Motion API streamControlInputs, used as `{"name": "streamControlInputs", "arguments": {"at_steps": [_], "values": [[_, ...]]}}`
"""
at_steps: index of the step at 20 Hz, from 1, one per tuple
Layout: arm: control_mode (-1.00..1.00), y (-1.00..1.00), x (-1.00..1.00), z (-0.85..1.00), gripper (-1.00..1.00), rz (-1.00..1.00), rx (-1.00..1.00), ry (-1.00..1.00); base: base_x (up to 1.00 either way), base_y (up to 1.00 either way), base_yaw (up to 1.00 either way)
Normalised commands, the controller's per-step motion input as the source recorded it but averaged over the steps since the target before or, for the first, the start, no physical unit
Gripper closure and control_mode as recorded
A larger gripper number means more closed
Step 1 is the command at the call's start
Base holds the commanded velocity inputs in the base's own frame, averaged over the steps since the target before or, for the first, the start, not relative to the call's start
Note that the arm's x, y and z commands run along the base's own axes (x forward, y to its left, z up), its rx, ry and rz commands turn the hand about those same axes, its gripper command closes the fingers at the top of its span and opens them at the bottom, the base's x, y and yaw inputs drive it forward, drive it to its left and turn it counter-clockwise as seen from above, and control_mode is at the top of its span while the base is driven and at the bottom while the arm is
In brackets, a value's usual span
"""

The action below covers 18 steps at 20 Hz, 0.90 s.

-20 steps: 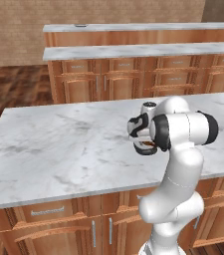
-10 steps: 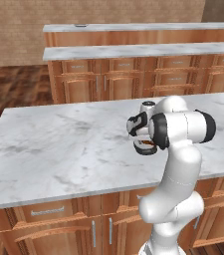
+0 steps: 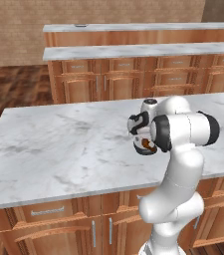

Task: Take the chicken drumstick from the fridge and place it on the digital scale on the counter by the fridge. Wait a few seconds for a reading, then move it to the plate on the dining counter.

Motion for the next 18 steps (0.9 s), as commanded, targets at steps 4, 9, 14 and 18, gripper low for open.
{"name": "streamControlInputs", "arguments": {"at_steps": [4,9,14,18], "values": [[-1.0,0.0,-0.31,0.87,-1.0,0.0,0.0,-0.18,0.0,0.0,0.0],[-1.0,0.0,-0.53,0.81,-1.0,0.0,0.0,-0.05,0.0,0.0,0.0],[-1.0,0.0,-0.15,0.4,-1.0,0.0,0.0,0.04,0.0,0.0,0.0],[-1.0,0.0,0.0,0.11,-1.0,0.0,0.02,0.14,0.0,0.0,0.0]]}}
